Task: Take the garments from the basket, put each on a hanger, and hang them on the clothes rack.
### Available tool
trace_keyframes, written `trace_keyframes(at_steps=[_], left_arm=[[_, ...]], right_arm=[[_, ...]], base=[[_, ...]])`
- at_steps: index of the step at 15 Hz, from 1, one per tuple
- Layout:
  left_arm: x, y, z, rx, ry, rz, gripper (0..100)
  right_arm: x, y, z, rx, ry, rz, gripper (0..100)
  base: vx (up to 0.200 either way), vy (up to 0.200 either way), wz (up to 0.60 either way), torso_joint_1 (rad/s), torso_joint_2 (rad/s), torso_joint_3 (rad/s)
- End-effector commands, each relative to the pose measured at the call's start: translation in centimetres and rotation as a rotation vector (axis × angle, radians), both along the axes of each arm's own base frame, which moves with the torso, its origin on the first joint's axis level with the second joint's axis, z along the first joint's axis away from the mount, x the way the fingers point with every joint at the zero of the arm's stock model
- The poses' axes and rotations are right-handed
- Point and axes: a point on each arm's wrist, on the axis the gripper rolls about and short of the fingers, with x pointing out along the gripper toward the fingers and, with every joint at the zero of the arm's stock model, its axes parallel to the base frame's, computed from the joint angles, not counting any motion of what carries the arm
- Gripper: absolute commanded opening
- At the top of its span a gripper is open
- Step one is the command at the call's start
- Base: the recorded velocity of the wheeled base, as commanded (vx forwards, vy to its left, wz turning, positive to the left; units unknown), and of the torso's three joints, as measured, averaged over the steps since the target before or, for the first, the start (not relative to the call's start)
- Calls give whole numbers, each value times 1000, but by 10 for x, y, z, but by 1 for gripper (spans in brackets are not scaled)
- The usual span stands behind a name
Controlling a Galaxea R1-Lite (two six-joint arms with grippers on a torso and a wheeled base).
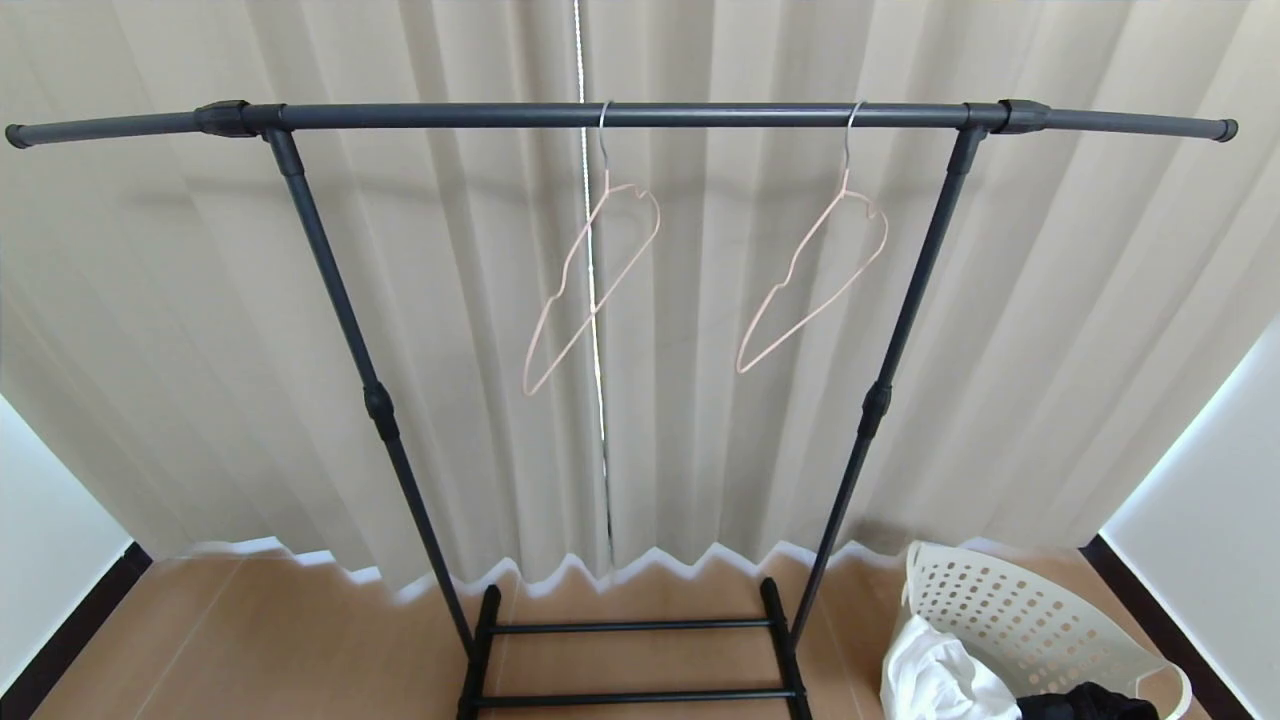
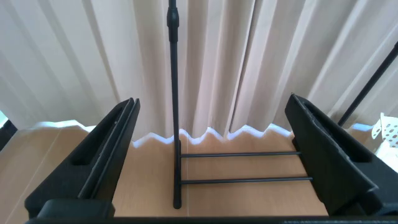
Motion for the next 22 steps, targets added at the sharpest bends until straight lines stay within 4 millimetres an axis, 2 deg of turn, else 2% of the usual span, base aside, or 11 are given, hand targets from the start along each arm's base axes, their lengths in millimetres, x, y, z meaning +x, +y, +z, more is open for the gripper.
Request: trace_keyframes(at_steps=[1,20,22], left_arm=[[0,0,0,0,1,0,100],[0,0,0,-7,-1,-3,100],[0,0,0,-5,-1,-3,100]], right_arm=[[0,0,0,0,1,1,100],[0,0,0,0,1,2,100],[0,0,0,0,2,2,100]], base=[[0,0,0,0,0,0],[0,0,0,0,0,0],[0,0,0,-110,315,200]])
